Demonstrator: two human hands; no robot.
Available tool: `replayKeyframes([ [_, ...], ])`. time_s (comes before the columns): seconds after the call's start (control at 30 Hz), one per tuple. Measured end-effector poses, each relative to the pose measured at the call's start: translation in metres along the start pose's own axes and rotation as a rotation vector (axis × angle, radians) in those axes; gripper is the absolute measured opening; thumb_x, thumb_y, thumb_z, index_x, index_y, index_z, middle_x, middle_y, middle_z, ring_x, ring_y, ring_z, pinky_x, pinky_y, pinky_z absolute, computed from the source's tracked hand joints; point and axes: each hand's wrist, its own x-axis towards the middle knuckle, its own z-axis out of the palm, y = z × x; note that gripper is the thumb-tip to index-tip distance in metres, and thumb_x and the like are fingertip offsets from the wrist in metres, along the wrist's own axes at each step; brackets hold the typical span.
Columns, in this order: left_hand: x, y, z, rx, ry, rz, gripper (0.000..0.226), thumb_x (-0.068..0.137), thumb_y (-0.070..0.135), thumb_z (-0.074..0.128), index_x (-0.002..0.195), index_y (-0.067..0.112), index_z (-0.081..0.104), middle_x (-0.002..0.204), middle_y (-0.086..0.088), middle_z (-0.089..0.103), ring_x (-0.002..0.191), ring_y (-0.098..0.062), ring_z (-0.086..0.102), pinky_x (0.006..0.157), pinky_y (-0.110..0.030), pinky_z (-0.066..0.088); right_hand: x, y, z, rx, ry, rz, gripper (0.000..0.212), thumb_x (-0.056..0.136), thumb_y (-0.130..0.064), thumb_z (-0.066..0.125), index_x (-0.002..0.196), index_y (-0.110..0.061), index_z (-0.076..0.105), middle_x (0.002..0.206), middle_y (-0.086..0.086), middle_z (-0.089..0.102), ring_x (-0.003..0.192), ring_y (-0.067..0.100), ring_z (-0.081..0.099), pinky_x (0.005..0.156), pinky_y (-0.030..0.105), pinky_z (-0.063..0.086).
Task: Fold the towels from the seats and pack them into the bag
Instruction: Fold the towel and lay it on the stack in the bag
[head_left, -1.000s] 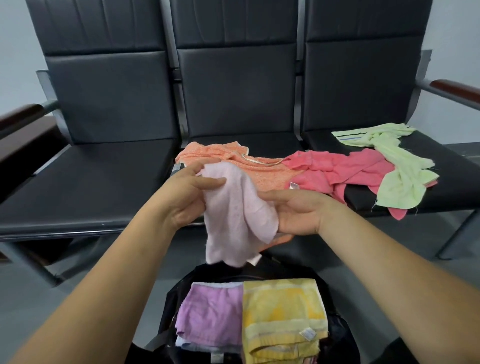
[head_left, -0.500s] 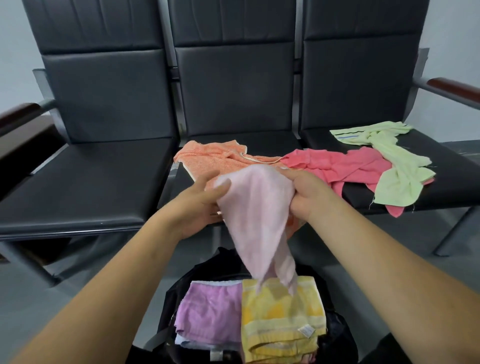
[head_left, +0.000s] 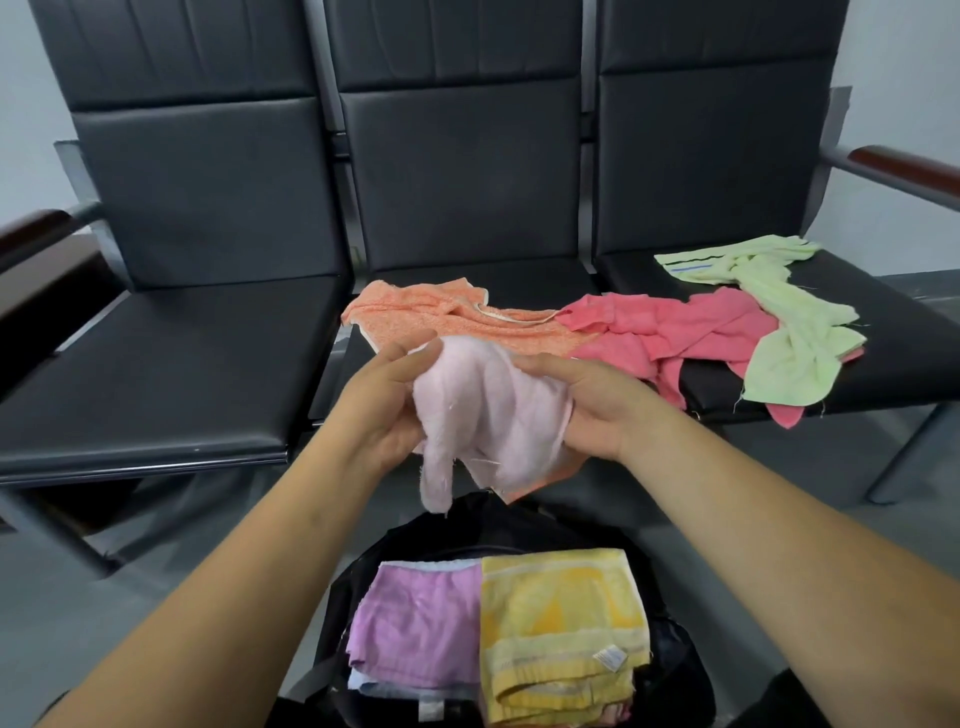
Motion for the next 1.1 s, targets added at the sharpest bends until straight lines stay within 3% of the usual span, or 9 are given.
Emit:
replayKeyframes([
  [0.1,0.002,0.009,-0.010,0.169,-0.087,0.053,0.038,0.088,0.003,0.069,0.123,0.014,0.061,0.117,-0.014,0.068,0.096,-0.028,0.071,0.075,-0.041,0.061,0.000,-0.004,0.000,-0.014,0.159,-0.156,0.052,0.082,-0.012,0.081,0.129,0.001,0.063,0.119,0.019,0.071,0.115,0.038,0.068,0.094,0.047,0.058],
  [0.2,-0.002,0.013,-0.022,0.688,-0.091,0.224,0.034,0.086,0.001,0.073,0.113,0.021,0.068,0.114,-0.012,0.068,0.100,-0.035,0.070,0.082,-0.039,0.061,-0.005,-0.007,-0.007,-0.242,0.338,-0.300,0.055,0.081,-0.011,0.083,0.129,-0.027,0.061,0.120,0.008,0.067,0.104,0.031,0.071,0.086,0.045,0.061],
  [0.37,-0.005,0.008,-0.032,1.150,-0.013,0.374,0.044,0.093,0.014,0.070,0.131,0.034,0.062,0.125,0.006,0.066,0.108,-0.017,0.065,0.097,-0.034,0.053,-0.015,-0.001,-0.011,-0.494,0.266,-0.340,0.019,0.083,-0.019,0.082,0.100,-0.025,0.077,0.121,-0.005,0.067,0.120,0.021,0.060,0.099,0.043,0.051],
  [0.43,-0.006,0.006,-0.034,1.321,0.048,0.427,0.045,0.095,0.017,0.067,0.138,0.029,0.058,0.126,0.007,0.062,0.107,-0.012,0.058,0.089,-0.022,0.045,-0.017,0.003,-0.013,-0.528,0.253,-0.325,0.017,0.082,-0.022,0.083,0.098,-0.025,0.077,0.121,-0.004,0.066,0.119,0.023,0.060,0.091,0.040,0.052],
  [0.53,-0.009,0.001,-0.041,1.416,0.084,0.477,0.030,0.098,0.017,0.063,0.127,0.022,0.064,0.111,0.004,0.063,0.095,-0.012,0.053,0.070,-0.011,0.036,-0.021,0.010,-0.018,-0.531,0.153,-0.225,0.027,0.083,-0.010,0.081,0.108,-0.020,0.074,0.118,0.014,0.067,0.092,0.029,0.069,0.063,0.036,0.056],
  [0.6,-0.012,-0.003,-0.046,1.452,0.078,0.469,0.020,0.099,0.018,0.061,0.118,0.020,0.067,0.106,0.002,0.060,0.090,-0.014,0.053,0.067,-0.011,0.034,-0.024,0.017,-0.020,-0.550,0.075,-0.153,0.041,0.080,-0.001,0.081,0.115,-0.018,0.070,0.118,0.022,0.065,0.093,0.037,0.071,0.062,0.040,0.058],
  [0.8,-0.021,-0.022,-0.063,1.387,0.072,0.368,0.012,0.098,0.012,0.058,0.098,0.019,0.068,0.092,0.001,0.068,0.084,-0.014,0.061,0.065,-0.024,0.044,-0.024,0.045,-0.013,-1.107,0.227,-0.215,0.039,0.074,-0.015,0.087,0.109,-0.017,0.070,0.112,0.000,0.062,0.098,0.017,0.060,0.066,0.023,0.046],
  [1.0,-0.027,-0.049,-0.093,0.624,0.098,0.021,0.021,0.099,-0.001,0.053,0.093,0.012,0.068,0.087,-0.015,0.066,0.086,-0.028,0.059,0.075,-0.040,0.047,-0.020,0.080,-0.006,-0.859,0.216,-0.186,0.017,0.075,-0.009,0.085,0.080,-0.019,0.072,0.076,-0.003,0.068,0.074,0.010,0.063,0.058,0.019,0.046],
  [1.1,-0.032,-0.060,-0.107,0.466,0.059,-0.151,0.019,0.101,-0.007,0.047,0.095,0.002,0.063,0.084,-0.012,0.068,0.073,-0.020,0.069,0.064,-0.029,0.057,-0.015,0.093,-0.002,-0.830,0.178,-0.151,0.013,0.076,-0.011,0.084,0.081,-0.010,0.072,0.076,-0.003,0.062,0.074,0.009,0.057,0.060,0.019,0.042],
])
